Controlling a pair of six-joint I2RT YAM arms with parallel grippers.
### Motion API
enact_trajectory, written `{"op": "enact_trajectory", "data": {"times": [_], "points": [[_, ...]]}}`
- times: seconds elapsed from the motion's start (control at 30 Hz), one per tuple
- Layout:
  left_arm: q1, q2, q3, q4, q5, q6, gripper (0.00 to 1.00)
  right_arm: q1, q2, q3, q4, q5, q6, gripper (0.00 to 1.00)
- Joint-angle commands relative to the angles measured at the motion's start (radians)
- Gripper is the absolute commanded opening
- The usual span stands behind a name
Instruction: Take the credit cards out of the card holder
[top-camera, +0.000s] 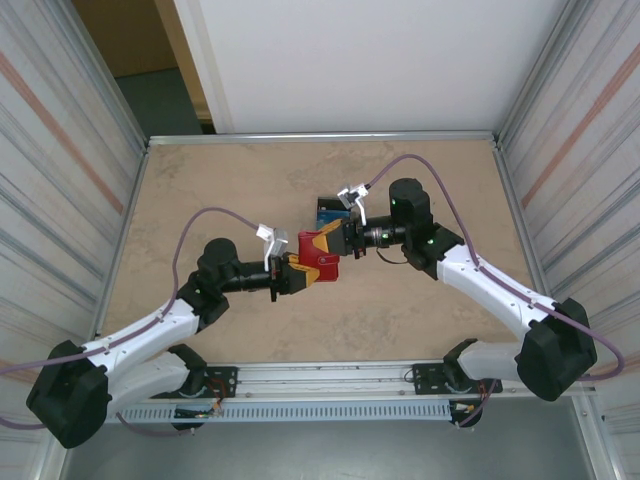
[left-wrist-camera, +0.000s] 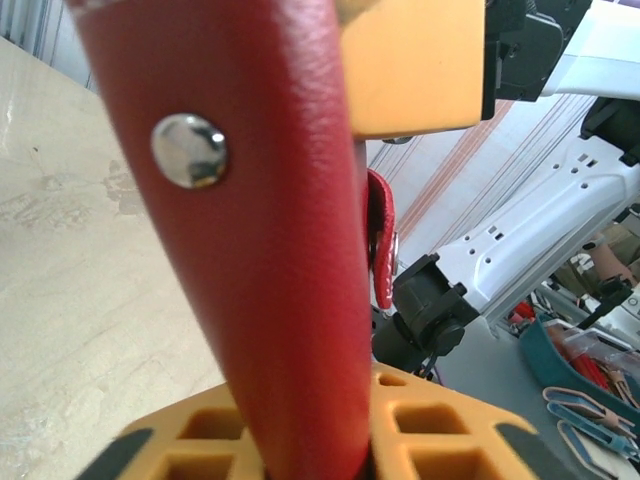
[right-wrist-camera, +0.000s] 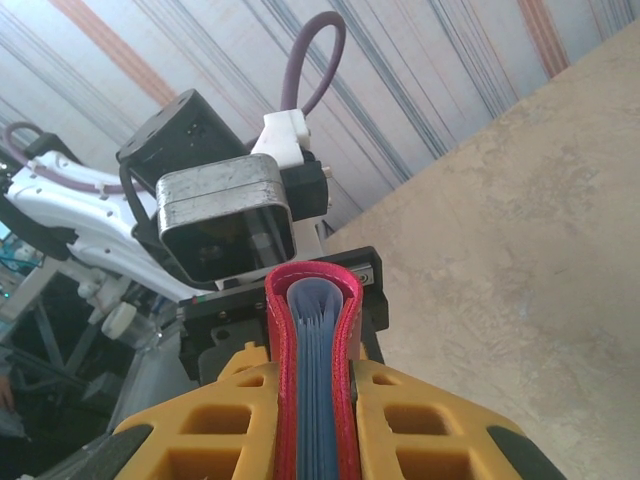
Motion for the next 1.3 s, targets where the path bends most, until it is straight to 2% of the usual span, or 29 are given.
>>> {"op": "enact_trajectory", "data": {"times": [0.0, 0.1, 0.23, 0.37, 0.63, 0.93, 1.27], "points": [[0.001, -0.011, 0.005, -0.016, -0.011, 0.034, 0.13, 0.008, -0.003, 0.037, -0.021, 0.053, -0.026, 0.16], [0.001, -0.014, 0.021, -0.053, -0.03, 0.053, 0.08, 0.011, -0.022, 0.042, -0.079, 0.134, -0.039, 0.28], [0.001, -0.016, 0.036, -0.109, -0.078, 0.078, 0.01, 0.03, -0.059, 0.063, -0.204, 0.347, -0.056, 0.42], [0.001, -0.021, 0.038, -0.134, -0.139, 0.094, 0.0, 0.055, -0.099, 0.059, -0.27, 0.564, -0.028, 0.44], [0.001, -0.007, 0.053, -0.161, -0.273, 0.094, 0.0, 0.152, -0.143, 0.062, -0.398, 0.922, 0.085, 0.4], [0.0, 0.01, 0.076, -0.182, -0.433, 0.088, 0.0, 0.331, -0.1, 0.091, -0.43, 1.138, 0.141, 0.38], [0.001, 0.033, 0.081, -0.163, -0.436, 0.072, 0.0, 0.365, 0.022, 0.178, -0.433, 1.119, 0.132, 0.37]]}}
